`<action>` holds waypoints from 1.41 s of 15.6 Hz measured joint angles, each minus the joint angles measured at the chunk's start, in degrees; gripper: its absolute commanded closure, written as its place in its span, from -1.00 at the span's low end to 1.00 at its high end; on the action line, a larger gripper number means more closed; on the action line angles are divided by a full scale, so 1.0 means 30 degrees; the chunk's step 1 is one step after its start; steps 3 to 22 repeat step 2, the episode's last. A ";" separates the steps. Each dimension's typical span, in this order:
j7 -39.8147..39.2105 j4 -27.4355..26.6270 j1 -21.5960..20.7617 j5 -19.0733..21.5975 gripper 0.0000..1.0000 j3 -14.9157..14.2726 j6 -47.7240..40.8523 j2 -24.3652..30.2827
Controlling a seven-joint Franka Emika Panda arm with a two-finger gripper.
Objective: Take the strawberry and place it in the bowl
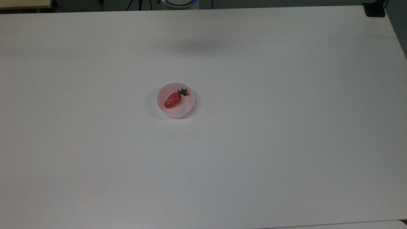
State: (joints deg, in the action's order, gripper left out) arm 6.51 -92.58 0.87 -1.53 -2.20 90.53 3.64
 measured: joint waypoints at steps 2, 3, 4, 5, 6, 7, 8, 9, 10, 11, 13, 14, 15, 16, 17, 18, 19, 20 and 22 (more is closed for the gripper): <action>-0.0274 -0.0011 0.0006 0.0000 -1.00 0.0002 0.0566 -0.0035; -0.0274 -0.0011 0.0006 0.0000 -1.00 0.0002 0.0566 -0.0035; -0.0274 -0.0011 0.0006 0.0000 -1.00 0.0002 0.0566 -0.0035; -0.0274 -0.0011 0.0006 0.0000 -1.00 0.0002 0.0566 -0.0035; -0.0274 -0.0011 0.0006 0.0000 -1.00 0.0002 0.0566 -0.0035; -0.0274 -0.0011 0.0006 0.0000 -1.00 0.0002 0.0566 -0.0035; -0.0274 -0.0011 0.0006 0.0000 -1.00 0.0002 0.0566 -0.0035; -0.0274 -0.0011 0.0006 0.0000 -1.00 0.0002 0.0566 -0.0035; -0.0274 -0.0011 0.0006 0.0000 -1.00 0.0002 0.0566 -0.0035; -0.0274 -0.0011 0.0006 0.0000 -1.00 0.0002 0.0566 -0.0035; -0.0274 -0.0011 0.0006 0.0000 -1.00 0.0002 0.0566 -0.0035; -0.0274 -0.0011 0.0006 0.0000 -1.00 0.0002 0.0566 -0.0035; -0.0274 -0.0011 0.0006 0.0000 -1.00 0.0002 0.0566 -0.0035; -0.0274 -0.0011 0.0006 0.0000 -1.00 0.0002 0.0566 -0.0035; -0.0274 -0.0011 0.0006 0.0000 -1.00 0.0002 0.0566 -0.0035; -0.0274 -0.0011 0.0006 0.0000 -1.00 0.0002 0.0566 -0.0035; -0.0274 -0.0011 0.0006 0.0000 -1.00 0.0002 0.0566 -0.0035; -0.0274 -0.0011 0.0006 0.0000 -1.00 0.0002 0.0566 -0.0035; -0.0274 -0.0011 0.0006 0.0000 -1.00 0.0002 0.0566 -0.0035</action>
